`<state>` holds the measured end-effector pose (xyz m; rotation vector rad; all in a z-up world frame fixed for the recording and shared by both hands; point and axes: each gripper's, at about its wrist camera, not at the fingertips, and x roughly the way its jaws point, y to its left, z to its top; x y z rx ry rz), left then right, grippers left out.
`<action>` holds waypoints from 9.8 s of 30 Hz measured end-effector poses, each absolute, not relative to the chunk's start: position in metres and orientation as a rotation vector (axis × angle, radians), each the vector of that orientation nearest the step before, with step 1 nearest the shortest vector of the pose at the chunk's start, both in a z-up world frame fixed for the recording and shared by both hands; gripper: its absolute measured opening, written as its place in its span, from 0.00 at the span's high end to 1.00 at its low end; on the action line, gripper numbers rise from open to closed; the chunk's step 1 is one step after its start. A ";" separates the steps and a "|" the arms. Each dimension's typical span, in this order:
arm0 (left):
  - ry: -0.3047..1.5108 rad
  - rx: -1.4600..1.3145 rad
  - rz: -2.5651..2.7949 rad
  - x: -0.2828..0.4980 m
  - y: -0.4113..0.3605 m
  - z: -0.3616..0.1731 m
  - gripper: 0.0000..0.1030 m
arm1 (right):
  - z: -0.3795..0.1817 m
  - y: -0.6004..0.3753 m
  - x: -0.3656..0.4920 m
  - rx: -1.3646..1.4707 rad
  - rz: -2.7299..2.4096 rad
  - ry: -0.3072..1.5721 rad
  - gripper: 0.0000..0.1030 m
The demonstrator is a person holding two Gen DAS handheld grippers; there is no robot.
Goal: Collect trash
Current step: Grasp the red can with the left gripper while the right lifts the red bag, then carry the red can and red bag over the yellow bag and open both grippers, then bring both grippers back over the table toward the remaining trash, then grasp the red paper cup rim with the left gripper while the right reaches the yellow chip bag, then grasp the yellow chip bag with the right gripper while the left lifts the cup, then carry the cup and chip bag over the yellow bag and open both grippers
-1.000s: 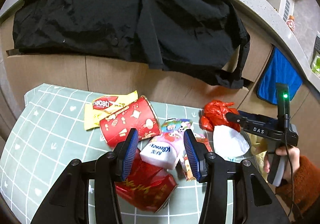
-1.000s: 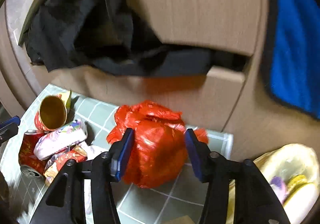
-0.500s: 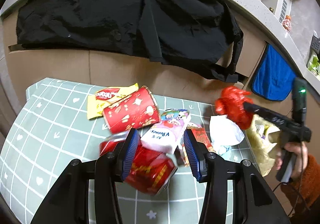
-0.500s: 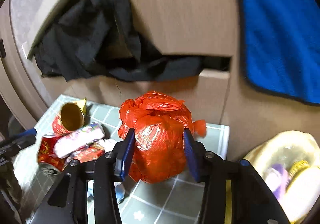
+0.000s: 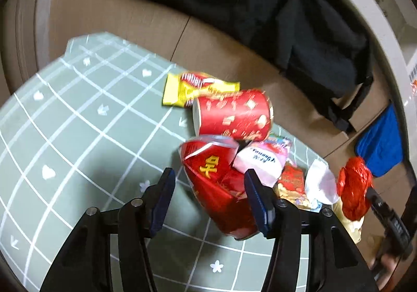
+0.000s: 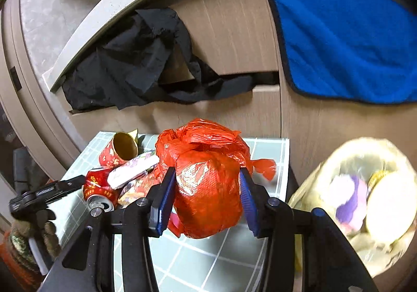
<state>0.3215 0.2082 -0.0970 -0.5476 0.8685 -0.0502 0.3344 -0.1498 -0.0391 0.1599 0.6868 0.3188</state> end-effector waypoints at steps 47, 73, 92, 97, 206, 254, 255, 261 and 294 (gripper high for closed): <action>0.317 -0.053 -0.058 0.250 0.059 0.142 0.49 | 0.100 -0.173 0.262 -0.014 0.360 0.391 0.57; 0.368 -0.021 -0.406 0.281 -0.156 0.132 0.49 | 0.126 -0.346 0.221 0.052 0.064 0.269 0.57; 0.520 -0.049 -0.445 0.334 -0.200 0.082 0.48 | 0.088 -0.387 0.264 0.109 0.028 0.368 0.57; 0.541 -0.044 -0.445 0.341 -0.201 0.073 0.48 | 0.075 -0.390 0.276 0.128 0.036 0.400 0.57; 0.697 -0.312 0.130 0.315 0.298 -0.069 0.96 | -0.039 0.042 0.404 -0.009 0.562 0.802 0.49; 0.767 -0.243 0.058 0.295 0.267 -0.055 0.96 | -0.048 0.061 0.406 -0.256 0.758 0.805 0.54; 0.769 -0.234 0.065 0.295 0.267 -0.057 0.95 | -0.052 0.068 0.414 -0.264 0.760 0.804 0.54; 0.783 -0.242 0.048 0.294 0.271 -0.067 0.93 | -0.098 0.090 0.451 -0.305 0.716 0.972 0.54; 0.388 -0.076 -0.133 0.300 0.073 0.100 0.96 | 0.086 -0.131 0.309 -0.098 0.367 0.421 0.89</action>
